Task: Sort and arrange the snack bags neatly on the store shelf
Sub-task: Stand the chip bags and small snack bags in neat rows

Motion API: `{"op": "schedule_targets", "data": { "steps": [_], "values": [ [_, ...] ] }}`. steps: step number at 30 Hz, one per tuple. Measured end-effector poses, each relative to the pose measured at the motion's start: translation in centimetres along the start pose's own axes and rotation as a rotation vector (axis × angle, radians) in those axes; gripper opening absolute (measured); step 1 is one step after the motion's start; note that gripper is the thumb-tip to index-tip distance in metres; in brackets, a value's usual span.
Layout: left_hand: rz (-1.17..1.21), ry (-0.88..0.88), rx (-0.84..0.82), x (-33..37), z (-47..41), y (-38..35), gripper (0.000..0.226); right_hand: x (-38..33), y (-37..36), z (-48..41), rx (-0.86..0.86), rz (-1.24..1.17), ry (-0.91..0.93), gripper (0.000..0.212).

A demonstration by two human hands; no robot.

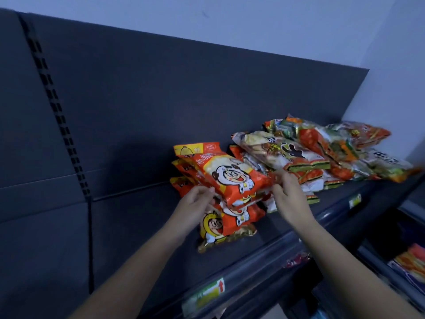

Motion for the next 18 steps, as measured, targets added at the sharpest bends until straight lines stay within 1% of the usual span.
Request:
{"op": "schedule_targets", "data": {
  "steps": [1, 2, 5, 7, 9, 11, 13, 15, 17, 18],
  "values": [
    [0.015, 0.027, 0.003, 0.1, -0.8, -0.5, 0.031, 0.3, -0.2, -1.1, 0.012, 0.02, -0.028, 0.026],
    [0.04, 0.049, 0.011, 0.1, -1.5, -0.8, 0.033, 0.4, -0.5, -2.1, -0.013, 0.035, -0.047, 0.026],
    [0.098, 0.096, 0.069, 0.3, -3.1, -1.7, 0.041, 0.2, -2.1, -3.6, -0.219, -0.018, -0.061, 0.033],
    [0.1, 0.109, 0.101, 0.5, -3.6, -2.2, 0.045, 0.4, -3.0, -4.4, -0.296, -0.086, -0.093, 0.037],
    [0.106, 0.121, 0.139, 0.5, -3.8, -2.7, 0.051, 0.8, -3.7, -5.4, -0.377, -0.133, -0.143, 0.045],
    [0.107, 0.133, 0.166, 0.5, -4.1, -3.1, 0.058, 1.4, -4.4, -6.2, -0.502, -0.186, -0.19, 0.055],
    [0.101, 0.149, 0.181, 0.6, -4.4, -3.3, 0.062, 1.7, -4.9, -6.8, -0.598, -0.206, -0.205, 0.065],
    [0.081, 0.161, 0.199, 0.5, -4.8, -3.6, 0.069, 2.2, -5.2, -7.3, -0.654, -0.218, -0.191, 0.071],
    [0.047, 0.151, 0.225, 0.4, -4.6, -4.2, 0.071, 2.3, -5.4, -7.6, -0.67, -0.249, -0.145, 0.064],
    [0.047, 0.133, 0.237, 0.4, -4.4, -4.4, 0.066, 2.2, -5.5, -7.6, -0.664, -0.28, -0.124, 0.061]
  ]
}}
Point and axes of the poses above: each hand's wrist, its own z-axis away from the middle knuckle, its own y-axis out of the back of the hand, x = y × z, the point moved 5 cm from there along -z, towards the middle knuckle, and after that the axes turned 13 degrees about z, right-handed, at the moved point
